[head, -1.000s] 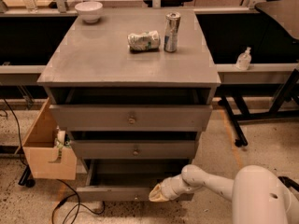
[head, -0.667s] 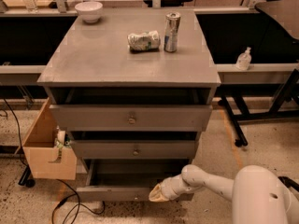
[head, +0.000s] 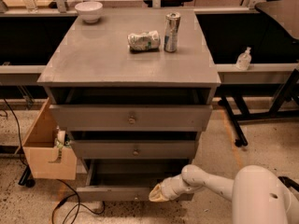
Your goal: Close bottom drawer
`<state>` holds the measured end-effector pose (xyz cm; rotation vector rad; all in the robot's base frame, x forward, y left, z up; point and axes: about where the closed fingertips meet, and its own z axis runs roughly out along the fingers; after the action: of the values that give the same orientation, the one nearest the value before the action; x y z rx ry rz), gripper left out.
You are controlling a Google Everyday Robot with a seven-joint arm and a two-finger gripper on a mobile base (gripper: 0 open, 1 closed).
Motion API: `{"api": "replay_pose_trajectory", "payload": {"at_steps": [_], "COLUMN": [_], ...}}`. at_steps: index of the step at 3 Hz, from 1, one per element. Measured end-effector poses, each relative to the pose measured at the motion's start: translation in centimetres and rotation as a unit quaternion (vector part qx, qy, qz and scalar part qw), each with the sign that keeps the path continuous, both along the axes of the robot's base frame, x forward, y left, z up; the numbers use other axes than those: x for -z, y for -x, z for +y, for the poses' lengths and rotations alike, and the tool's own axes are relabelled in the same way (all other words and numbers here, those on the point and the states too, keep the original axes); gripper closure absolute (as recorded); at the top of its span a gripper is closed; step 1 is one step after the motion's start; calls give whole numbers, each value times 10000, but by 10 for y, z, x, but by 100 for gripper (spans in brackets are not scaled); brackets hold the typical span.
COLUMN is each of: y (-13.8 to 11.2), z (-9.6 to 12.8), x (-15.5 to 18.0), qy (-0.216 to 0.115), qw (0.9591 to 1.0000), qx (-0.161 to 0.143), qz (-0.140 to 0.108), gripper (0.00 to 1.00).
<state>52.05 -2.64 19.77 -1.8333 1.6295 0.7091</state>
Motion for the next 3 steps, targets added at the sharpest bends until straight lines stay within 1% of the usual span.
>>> {"api": "replay_pose_trajectory", "payload": {"at_steps": [3], "y": [0], "z": [0], "x": [0], "qy": [-1], "qw": [10000], "qx": [-1], "qz": [2], "gripper": [13]}}
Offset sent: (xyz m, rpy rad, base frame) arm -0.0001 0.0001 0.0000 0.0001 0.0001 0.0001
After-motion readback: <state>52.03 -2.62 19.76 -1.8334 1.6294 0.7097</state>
